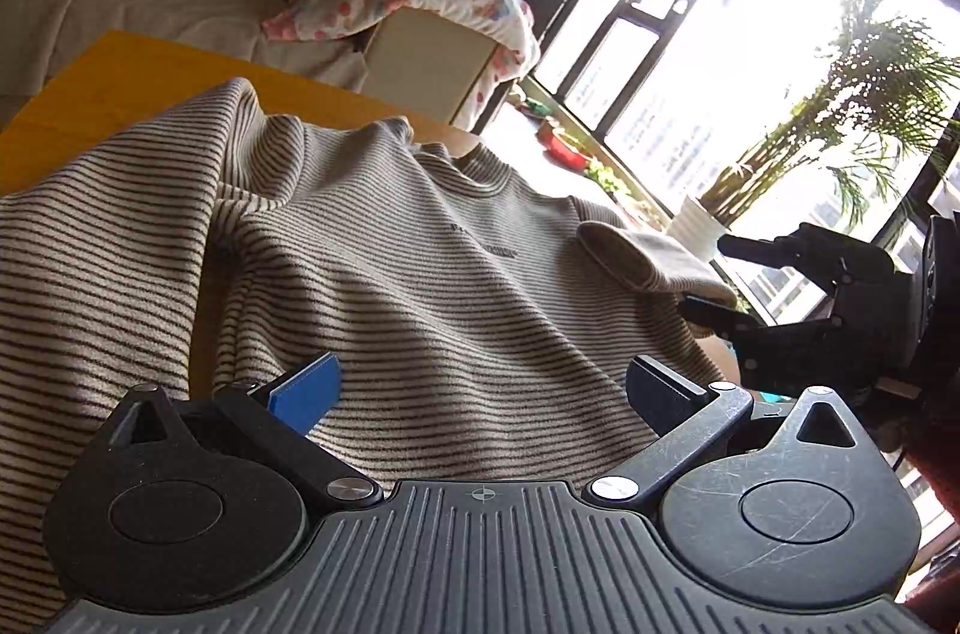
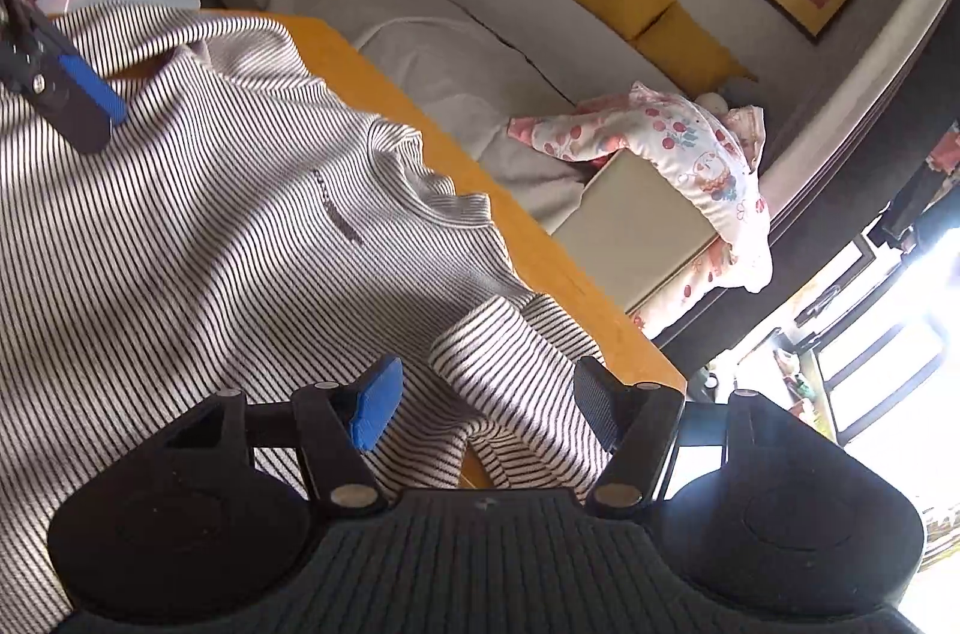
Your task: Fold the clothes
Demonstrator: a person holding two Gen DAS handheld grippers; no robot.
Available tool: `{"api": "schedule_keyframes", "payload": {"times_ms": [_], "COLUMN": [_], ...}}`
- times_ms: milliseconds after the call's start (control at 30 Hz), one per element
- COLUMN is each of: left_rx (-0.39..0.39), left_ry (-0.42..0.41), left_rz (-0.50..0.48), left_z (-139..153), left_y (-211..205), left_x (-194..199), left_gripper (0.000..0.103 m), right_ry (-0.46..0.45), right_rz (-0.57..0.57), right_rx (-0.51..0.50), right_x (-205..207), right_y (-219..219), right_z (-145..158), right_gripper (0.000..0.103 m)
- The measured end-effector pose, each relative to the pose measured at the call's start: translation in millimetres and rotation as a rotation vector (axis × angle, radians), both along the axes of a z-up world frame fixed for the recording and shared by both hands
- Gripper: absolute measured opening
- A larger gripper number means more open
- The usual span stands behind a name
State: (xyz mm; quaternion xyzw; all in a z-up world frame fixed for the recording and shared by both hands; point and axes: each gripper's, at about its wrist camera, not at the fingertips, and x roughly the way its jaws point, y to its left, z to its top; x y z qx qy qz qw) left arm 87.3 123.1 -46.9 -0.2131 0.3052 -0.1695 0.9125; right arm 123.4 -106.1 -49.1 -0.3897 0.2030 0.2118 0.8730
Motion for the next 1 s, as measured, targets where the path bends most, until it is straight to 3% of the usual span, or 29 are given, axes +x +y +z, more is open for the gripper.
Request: {"api": "schedule_keyframes", "payload": {"times_ms": [33, 133, 200, 300, 400, 467, 567, 867, 900, 967, 1000], "left_rx": [0.0, 0.005, 0.001, -0.021, -0.025, -0.031, -0.05, -0.057, -0.059, -0.06, -0.06], "left_ry": [0.0, -0.001, -0.002, -0.003, -0.004, -0.005, -0.006, -0.007, -0.007, -0.007, -0.007], "left_rz": [0.0, 0.002, 0.004, 0.008, 0.008, 0.01, 0.012, 0.014, 0.014, 0.014, 0.014], "left_z": [0.1, 0.5, 0.1, -0.9, -1.4, -2.0, -2.9, -3.4, -3.7, -3.5, -3.3], "left_y": [-0.2, -1.6, -1.4, 1.2, 1.9, 2.7, 5.1, 5.8, 6.2, 6.2, 5.6], "left_x": [-0.2, -1.8, -1.7, -1.0, -0.3, -0.3, -0.1, -2.5, -2.5, -2.6, -2.4], "left_gripper": [0.103, 0.103, 0.103, 0.103, 0.103, 0.103, 0.103, 0.103, 0.103, 0.103, 0.103], "right_ry": [-0.016, -0.033, -0.066, -0.11, -0.111, -0.068, 0.033, 0.16, 0.198, 0.248, 0.259], "right_rz": [-0.013, -0.072, -0.129, -0.162, -0.099, -0.041, 0.026, 0.049, 0.067, 0.104, 0.088], "right_rx": [-0.017, -0.004, 0.128, 0.391, 0.581, 0.652, 0.694, 0.505, 0.509, 0.544, 0.557], "right_x": [5.4, 29.5, 47.7, 61.2, 62.6, 63.7, 68.5, 72.6, 70.6, 64.2, 64.5], "right_y": [4.2, 8.7, 1.1, -10.6, -6.1, 7.4, 38.4, 121.7, 124.1, 120.7, 112.2], "right_z": [-7.4, -5.7, 30.7, 112.5, 173.0, 188.1, 179.5, 78.2, 72.4, 67.8, 64.5], "right_gripper": [0.062, 0.007, 0.007, 0.007, 0.007, 0.007, 0.007, 0.01, 0.013, 0.04, 0.045]}}
